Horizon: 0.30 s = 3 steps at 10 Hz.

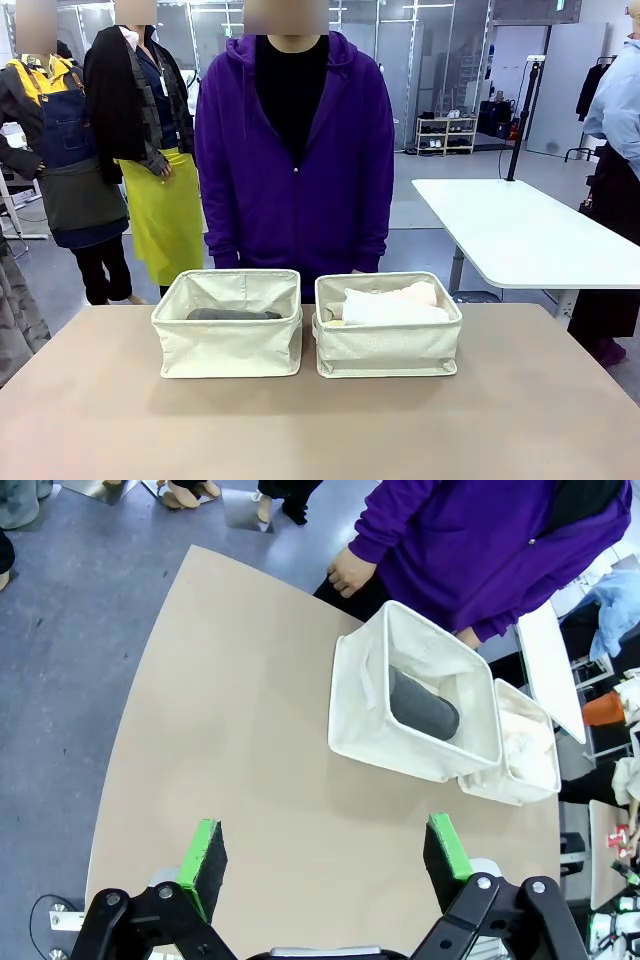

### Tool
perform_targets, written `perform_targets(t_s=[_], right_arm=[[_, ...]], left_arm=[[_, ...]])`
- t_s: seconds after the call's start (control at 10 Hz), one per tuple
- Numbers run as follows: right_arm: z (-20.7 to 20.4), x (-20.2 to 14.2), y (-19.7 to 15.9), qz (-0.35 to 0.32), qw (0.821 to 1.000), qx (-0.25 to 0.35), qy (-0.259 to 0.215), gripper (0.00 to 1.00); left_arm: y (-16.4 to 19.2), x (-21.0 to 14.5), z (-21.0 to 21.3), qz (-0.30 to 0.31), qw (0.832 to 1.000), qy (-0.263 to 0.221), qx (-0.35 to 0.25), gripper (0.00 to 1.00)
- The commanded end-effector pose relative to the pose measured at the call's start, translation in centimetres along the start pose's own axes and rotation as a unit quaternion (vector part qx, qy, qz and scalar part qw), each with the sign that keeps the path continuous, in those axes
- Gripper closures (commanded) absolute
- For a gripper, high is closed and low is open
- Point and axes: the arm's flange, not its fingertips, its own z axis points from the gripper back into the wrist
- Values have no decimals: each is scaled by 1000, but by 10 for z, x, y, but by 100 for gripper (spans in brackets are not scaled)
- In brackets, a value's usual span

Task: Divide the towels into two baskets.
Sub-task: Pick up one hotel-folded towel from the bottom of the table and place it in the Fabric basket indicated by the person.

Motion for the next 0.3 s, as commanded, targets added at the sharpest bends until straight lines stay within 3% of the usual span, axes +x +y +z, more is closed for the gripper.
perform_targets(t_s=[0.0,0.2], right_arm=[[0,0,5,-5,1000,3,-7,0],[0,0,5,-5,1000,3,-7,0]], left_arm=[[1,0,0,-1,1000,2,-13,0],[1,0,0,-1,1000,2,-13,0]])
